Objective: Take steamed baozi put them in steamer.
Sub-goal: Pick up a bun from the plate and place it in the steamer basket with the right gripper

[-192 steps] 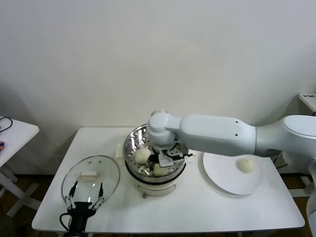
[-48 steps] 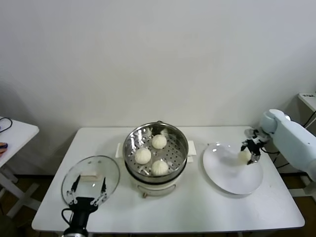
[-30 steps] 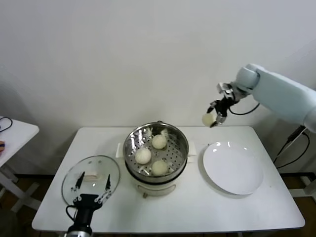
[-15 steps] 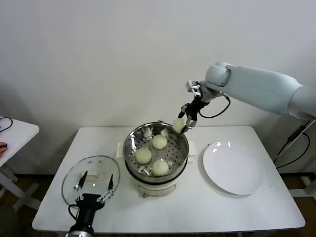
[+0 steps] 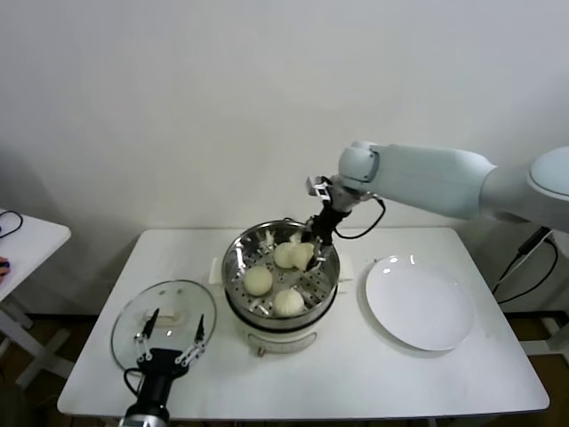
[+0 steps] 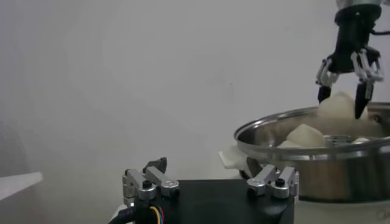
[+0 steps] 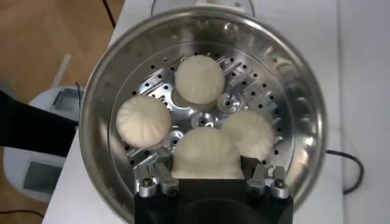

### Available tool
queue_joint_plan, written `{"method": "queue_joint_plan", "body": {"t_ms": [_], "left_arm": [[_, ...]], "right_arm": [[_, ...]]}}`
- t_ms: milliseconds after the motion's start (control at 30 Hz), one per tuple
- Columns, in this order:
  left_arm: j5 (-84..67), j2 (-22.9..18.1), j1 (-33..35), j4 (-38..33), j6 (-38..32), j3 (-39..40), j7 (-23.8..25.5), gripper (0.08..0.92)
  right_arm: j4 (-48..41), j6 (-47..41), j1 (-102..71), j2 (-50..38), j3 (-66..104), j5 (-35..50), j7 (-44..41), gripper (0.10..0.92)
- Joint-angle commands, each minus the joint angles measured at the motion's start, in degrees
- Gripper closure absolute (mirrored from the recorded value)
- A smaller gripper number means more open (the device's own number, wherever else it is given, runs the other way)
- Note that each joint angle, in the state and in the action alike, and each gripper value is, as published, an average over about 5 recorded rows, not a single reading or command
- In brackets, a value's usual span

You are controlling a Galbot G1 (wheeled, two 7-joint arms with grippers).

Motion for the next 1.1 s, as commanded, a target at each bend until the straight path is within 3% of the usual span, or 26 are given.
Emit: {"method": "queue_joint_plan", "body": {"t_ms": [33,1100], "left_arm": [[-0.1,-0.2,-0.3,0.5,0.2,0.1,0.0,0.177],[-0.1,-0.3,-1.5,1.0,0.5,0.1,0.0,0.177]], "right_arm": [[-0.3,-0.5,-2.3,1.9,-1.4,0.4,0.5,0.313],[-1.5,0.4,-3.2,1.1,-1.5,-4.0,0.6,0.293]]}}
